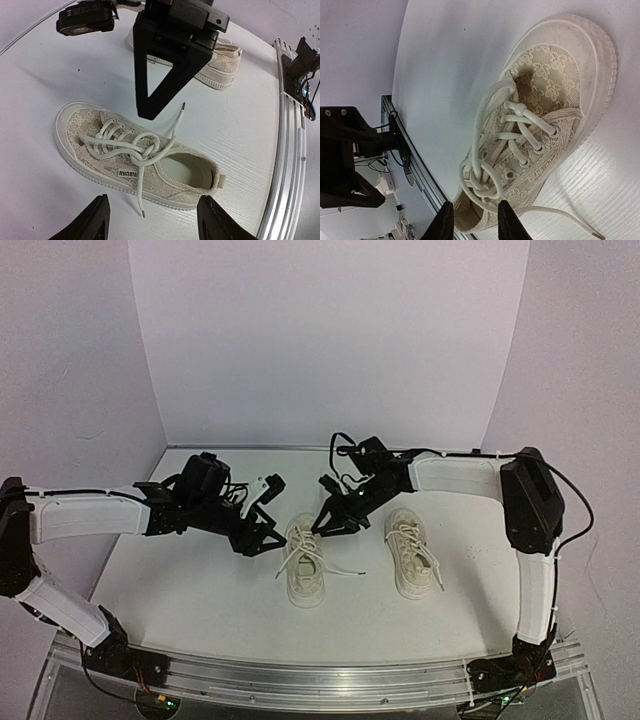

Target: Tie the shoes

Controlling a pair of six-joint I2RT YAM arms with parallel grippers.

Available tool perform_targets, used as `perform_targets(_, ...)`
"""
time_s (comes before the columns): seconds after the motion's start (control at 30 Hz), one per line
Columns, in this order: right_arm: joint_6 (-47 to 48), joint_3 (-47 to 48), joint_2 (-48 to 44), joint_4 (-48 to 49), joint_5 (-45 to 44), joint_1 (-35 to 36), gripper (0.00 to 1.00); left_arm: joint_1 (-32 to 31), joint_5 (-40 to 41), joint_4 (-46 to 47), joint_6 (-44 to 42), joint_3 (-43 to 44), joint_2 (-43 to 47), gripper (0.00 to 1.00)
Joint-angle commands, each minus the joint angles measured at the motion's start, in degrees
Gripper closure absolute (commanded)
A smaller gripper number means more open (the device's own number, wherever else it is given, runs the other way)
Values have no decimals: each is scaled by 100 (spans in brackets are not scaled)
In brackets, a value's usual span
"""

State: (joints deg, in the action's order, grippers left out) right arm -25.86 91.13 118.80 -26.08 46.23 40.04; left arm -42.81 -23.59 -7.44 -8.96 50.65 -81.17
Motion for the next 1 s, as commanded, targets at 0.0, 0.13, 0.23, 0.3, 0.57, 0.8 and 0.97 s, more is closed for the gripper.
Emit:
perform_targets(0.0, 549, 552, 251, -432, -276, 139, 73, 9, -191, -16, -293, 197, 207, 40)
perform_targets(0.13, 663, 703, 413, -517, -377, 188, 74, 9, -221, 6, -255, 163, 208, 40)
perform_targets(0.23, 725, 819, 522, -588, -388, 210, 74, 9, -225, 7, -245, 155, 224, 41)
perform_targets(0.3, 794, 900, 589, -662, -399, 233, 74, 10, -225, 5, -256, 147, 224, 41)
perform_targets(0.57, 1061, 1153, 761, -975, -616, 308, 76, 9, -251, -21, -309, 235, 132, 42)
perform_targets(0.8, 1255, 1240, 811, -1168, -695, 372, 79, 13, -261, -79, -413, 343, -4, 43)
perform_targets(0.97, 1351, 1297, 861, -1269, -770, 421, 81, 9, -252, -138, -514, 484, -117, 43)
